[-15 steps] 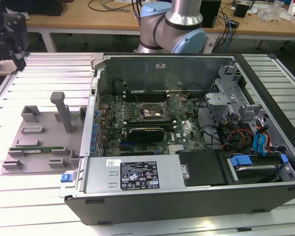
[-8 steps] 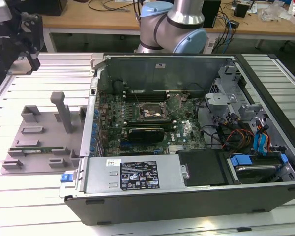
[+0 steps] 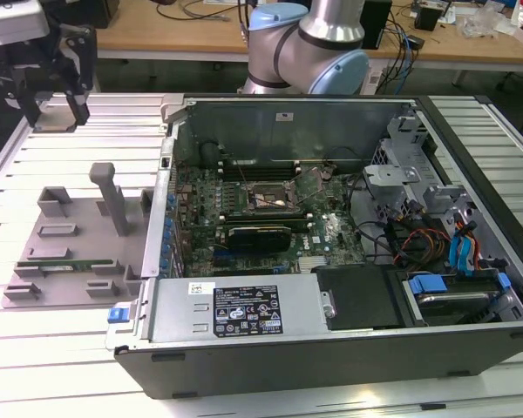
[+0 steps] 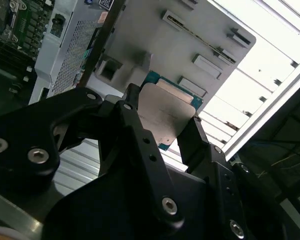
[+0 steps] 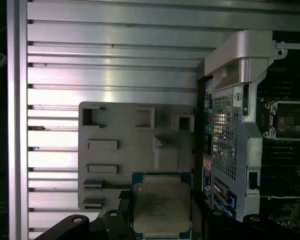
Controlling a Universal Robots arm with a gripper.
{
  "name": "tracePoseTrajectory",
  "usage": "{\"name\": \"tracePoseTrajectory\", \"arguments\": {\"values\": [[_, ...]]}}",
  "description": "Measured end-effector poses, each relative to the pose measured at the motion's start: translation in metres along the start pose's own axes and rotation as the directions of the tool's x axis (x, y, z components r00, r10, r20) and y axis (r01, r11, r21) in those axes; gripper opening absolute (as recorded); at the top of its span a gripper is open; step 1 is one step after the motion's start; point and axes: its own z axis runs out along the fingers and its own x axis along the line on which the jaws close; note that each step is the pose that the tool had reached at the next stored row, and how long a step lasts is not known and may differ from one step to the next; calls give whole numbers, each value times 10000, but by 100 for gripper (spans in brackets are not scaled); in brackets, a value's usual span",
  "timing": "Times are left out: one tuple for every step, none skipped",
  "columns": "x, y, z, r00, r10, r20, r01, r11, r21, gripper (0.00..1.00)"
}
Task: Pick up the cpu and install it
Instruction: 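Pick up the cpu and move it towards the insertion slot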
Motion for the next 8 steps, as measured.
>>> {"name": "tracePoseTrajectory", "arguments": {"values": [[-23,0,1,10000,0,0,0,10000,0,55],[-56,-1,3,10000,0,0,0,10000,0,55],[-100,-2,5,10000,0,0,0,10000,0,55],[-154,-3,8,10000,0,0,0,10000,-1,55],[-190,-4,9,10000,-1,-1,1,10000,0,55],[-208,-5,10,10000,-1,-1,1,10000,0,55],[-242,-5,11,10000,0,-1,0,10000,0,55],[-281,-6,14,10000,0,-1,0,10000,-1,55]]}}
